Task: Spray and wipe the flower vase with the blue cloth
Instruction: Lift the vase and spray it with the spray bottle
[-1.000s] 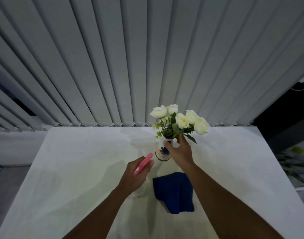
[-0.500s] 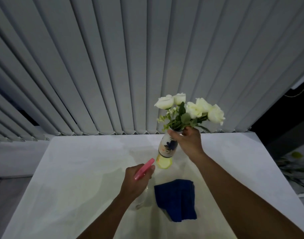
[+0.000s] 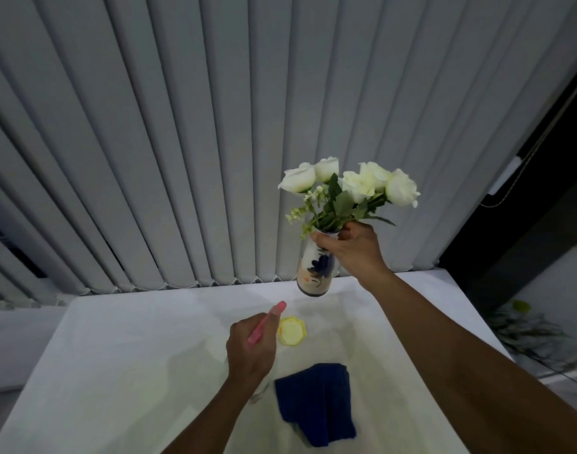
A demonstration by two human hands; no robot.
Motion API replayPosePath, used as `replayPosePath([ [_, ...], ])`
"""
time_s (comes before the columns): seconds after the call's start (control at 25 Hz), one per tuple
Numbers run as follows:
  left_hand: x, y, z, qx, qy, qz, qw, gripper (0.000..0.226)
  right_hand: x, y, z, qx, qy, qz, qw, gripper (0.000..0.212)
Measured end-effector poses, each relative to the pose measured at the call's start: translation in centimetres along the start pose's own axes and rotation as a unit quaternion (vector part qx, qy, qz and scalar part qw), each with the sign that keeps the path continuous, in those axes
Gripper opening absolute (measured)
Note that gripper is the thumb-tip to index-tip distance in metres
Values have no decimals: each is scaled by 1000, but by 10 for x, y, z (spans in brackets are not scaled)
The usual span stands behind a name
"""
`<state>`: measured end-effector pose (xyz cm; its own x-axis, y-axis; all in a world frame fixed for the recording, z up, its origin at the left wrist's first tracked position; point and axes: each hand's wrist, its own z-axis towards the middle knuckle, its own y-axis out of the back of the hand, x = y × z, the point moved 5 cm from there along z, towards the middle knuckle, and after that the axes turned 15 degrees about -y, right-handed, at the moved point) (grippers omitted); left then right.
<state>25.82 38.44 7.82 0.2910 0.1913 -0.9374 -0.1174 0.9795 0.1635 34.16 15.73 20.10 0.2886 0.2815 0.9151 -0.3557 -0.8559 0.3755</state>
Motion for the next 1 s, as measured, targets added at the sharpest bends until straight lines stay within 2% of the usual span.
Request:
replayPosePath([
  [0.08,-1,1,1,-5,7,10,1000,67,0,2,-3,5,5,-6,1000,28],
  [0.2,-3,1,2,-7,22,2,1000,53,3,3,-7,15,13,-10,1000,32],
  [0.32,1,0,-1,8,15,25,1000,40,4,4,-7,25,21,-9,999,25],
  [0.48,-2,4,3,6,49,-12,999,47,4,6,-7,36,10,-1,999,26],
  [0.64,-6,15,22,45,76,-78,993,34,10,15,-8,122,9,30,992,24],
  [0.72,-8,18,33,84,71,-80,991,42,14,19,-10,170,4,25,985,24],
  [0.8,-7,20,42,98,82,-81,988,59,17,19,-12,205,5,13,979,28],
  [0.84,-4,21,45,98,99,-96,986,55,17,19,-13,215,6,6,977,30],
  [0.92,-2,21,49,101,117,-118,981,42,16,19,-14,216,3,-5,976,30],
  [1.0,-4,23,52,116,98,-108,983,58,11,19,-11,200,-4,-13,980,28],
])
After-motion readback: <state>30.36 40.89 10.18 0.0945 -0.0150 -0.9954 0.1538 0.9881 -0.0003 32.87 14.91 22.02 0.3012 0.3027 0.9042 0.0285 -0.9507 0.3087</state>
